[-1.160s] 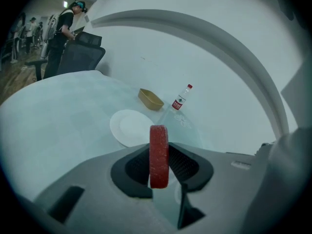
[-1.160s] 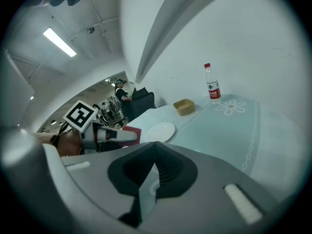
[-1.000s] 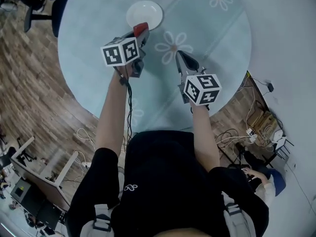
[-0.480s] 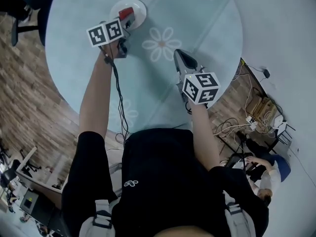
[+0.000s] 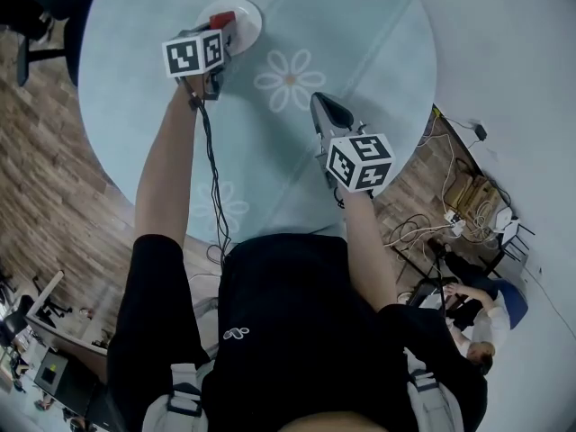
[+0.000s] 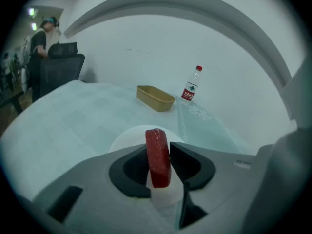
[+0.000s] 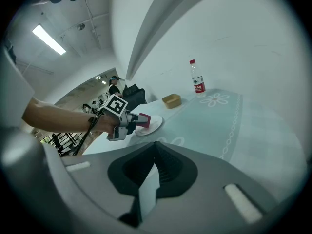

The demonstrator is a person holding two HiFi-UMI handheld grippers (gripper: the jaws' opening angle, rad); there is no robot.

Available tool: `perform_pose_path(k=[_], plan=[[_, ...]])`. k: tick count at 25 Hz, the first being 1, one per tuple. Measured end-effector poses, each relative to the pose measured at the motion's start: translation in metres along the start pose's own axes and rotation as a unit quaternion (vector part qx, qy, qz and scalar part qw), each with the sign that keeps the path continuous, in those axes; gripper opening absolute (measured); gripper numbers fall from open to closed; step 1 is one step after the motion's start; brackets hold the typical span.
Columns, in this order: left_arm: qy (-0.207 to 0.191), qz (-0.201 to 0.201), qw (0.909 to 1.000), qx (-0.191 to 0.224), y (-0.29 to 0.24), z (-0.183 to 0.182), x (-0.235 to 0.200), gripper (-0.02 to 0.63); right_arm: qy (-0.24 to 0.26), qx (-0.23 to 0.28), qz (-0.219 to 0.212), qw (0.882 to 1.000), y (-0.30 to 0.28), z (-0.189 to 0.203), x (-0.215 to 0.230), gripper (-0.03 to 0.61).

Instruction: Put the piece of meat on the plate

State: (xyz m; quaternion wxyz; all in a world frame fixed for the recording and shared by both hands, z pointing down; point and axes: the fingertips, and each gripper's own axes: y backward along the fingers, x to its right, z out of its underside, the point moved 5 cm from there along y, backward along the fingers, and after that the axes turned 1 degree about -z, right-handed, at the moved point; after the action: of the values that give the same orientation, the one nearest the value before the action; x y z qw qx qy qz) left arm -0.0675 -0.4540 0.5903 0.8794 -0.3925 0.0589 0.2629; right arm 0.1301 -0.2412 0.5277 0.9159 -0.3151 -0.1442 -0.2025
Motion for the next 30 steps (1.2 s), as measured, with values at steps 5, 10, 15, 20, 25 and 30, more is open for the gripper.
perform_pose_path(k=[5,10,15,20,25,30], plan=[[-0.05,-0.04,0.9979,0.0,0.007,0.001,-0.005,0.133,0.001,-0.002,-0.003,1.0,-0.001,0.002,-0.003,0.011],[-0.126,-0.083,0.9877,-0.039,0.008,0.003,-0.008,0.197,0.001,-0.003,-0.003,1.0,0.001,0.003,-0.008,0.011],[-0.145,-0.111,0.9826,-0.032,0.011,0.003,-0.014,0.214,0.002,0.001,0.0,1.0,0.004,0.003,-0.008,0.011],[-0.128,-0.12,0.9844,-0.01,0.031,0.003,-0.017,0.232,0.007,0.003,-0.001,1.0,0.009,0.001,-0.011,0.011],[-0.068,-0.096,0.9911,0.063,0.081,0.007,0.003,0.223,0.023,0.012,-0.015,1.0,0.012,-0.01,-0.025,0.011],[0.03,-0.063,0.9848,0.159,0.162,0.027,0.029,0.018,0.056,0.031,-0.045,0.997,0.015,-0.03,-0.057,0.011]])
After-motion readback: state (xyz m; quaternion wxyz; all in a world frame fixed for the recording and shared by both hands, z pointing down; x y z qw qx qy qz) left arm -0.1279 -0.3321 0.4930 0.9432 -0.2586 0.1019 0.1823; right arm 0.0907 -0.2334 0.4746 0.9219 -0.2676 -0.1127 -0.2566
